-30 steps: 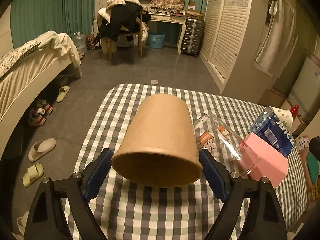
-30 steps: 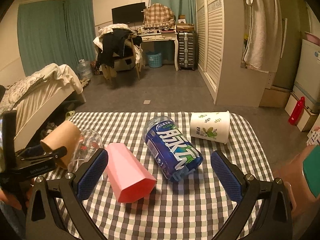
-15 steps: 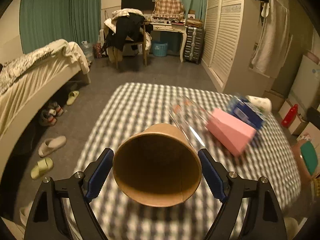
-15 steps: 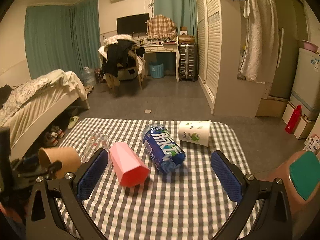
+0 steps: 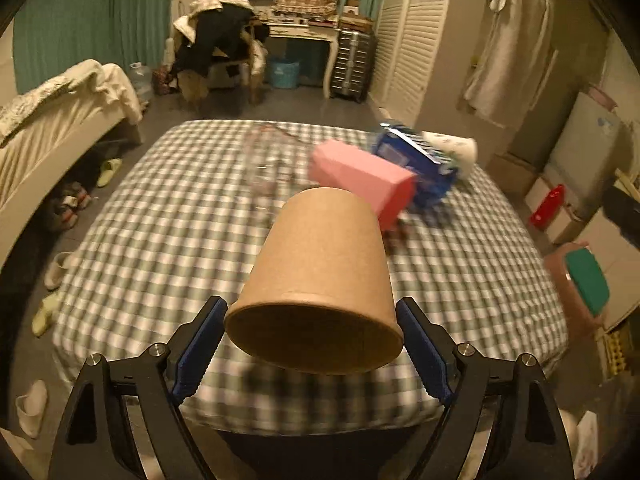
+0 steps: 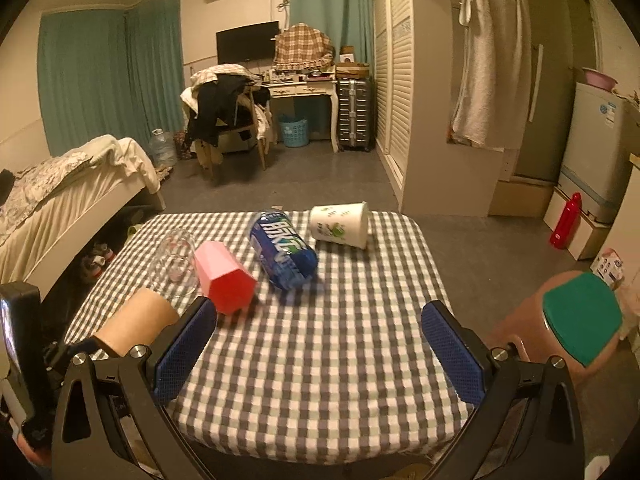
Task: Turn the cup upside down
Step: 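Lift the tan cup with the left gripper toward the right gripper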
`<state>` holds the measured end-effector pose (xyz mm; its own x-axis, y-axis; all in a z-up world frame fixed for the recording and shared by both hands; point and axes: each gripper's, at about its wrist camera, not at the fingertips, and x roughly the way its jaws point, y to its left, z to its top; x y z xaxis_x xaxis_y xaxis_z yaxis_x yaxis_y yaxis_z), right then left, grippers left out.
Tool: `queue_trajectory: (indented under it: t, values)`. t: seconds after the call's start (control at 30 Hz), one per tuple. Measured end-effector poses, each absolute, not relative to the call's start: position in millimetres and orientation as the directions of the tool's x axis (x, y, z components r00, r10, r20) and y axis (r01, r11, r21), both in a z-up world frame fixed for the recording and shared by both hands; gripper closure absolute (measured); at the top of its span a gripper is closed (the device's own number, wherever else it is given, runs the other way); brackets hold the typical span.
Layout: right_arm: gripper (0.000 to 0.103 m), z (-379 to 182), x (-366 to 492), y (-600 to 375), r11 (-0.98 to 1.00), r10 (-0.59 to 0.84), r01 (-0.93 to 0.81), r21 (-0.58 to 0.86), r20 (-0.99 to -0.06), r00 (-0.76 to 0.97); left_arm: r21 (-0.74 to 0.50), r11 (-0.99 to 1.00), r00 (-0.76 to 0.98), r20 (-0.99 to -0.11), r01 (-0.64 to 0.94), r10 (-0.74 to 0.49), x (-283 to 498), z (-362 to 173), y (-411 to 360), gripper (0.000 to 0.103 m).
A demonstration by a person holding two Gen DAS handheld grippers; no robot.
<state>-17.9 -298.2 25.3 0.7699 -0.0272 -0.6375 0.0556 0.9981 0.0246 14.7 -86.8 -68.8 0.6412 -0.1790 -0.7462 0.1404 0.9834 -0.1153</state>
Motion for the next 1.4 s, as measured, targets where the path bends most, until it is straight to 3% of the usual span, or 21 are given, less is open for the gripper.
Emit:
queue_trajectory:
  t: [0.17, 0.5, 0.67, 0.77, 0.97, 1.2, 1.4]
  values:
    - [0.0, 18.9, -18.4, -305.1, 0.998, -0.029, 0.063, 0.028, -0.651, 0.758, -0.071, 0.987, 0.663, -0.734, 0.141, -0.147, 13.9, -73.2, -102.2, 0.014]
    - [0.0, 26.2, -16.7, -296.7, 0.999, 0.002, 0.035, 0.041, -0.674, 0.739, -0.192, 0.974, 0.597, -0.77, 0.117, -0.224, 7.3, -65.8, -74.8, 0.012]
    - [0.0, 39.0, -3.2, -279.7, 0.999, 0.035, -0.011, 0.039, -0.702, 0.712, -0.204, 0.968, 0.643, -0.724, 0.146, -0.249, -4.7, -31.3, -53.8, 0.011]
    - [0.0, 44.3, 7.7, -263.3, 0.998, 0.061, -0.04, 0.047, -0.721, 0.691, -0.213, 0.966, 0.685, -0.682, 0.148, -0.255, -5.8, -9.6, -33.1, 0.003]
    - [0.0, 30.2, 43.4, -225.5, 0.991, 0.127, -0.117, 0.072, -0.804, 0.58, -0.167, 0.98, 0.744, -0.641, 0.105, -0.189, 21.5, 14.3, 16.0, 0.002]
    - [0.0, -13.5, 89.2, -183.6, 0.977, 0.185, -0.168, 0.13, -0.909, 0.372, -0.077, 0.991, 0.733, -0.668, 0.108, -0.132, 58.9, -9.0, 38.6, 0.001]
    - [0.0, -50.4, 115.4, -162.7, 0.976, 0.189, -0.149, 0.158, -0.956, 0.225, -0.146, 0.988, 0.673, -0.726, 0.054, -0.144, 78.9, -54.2, 58.0, 0.001]
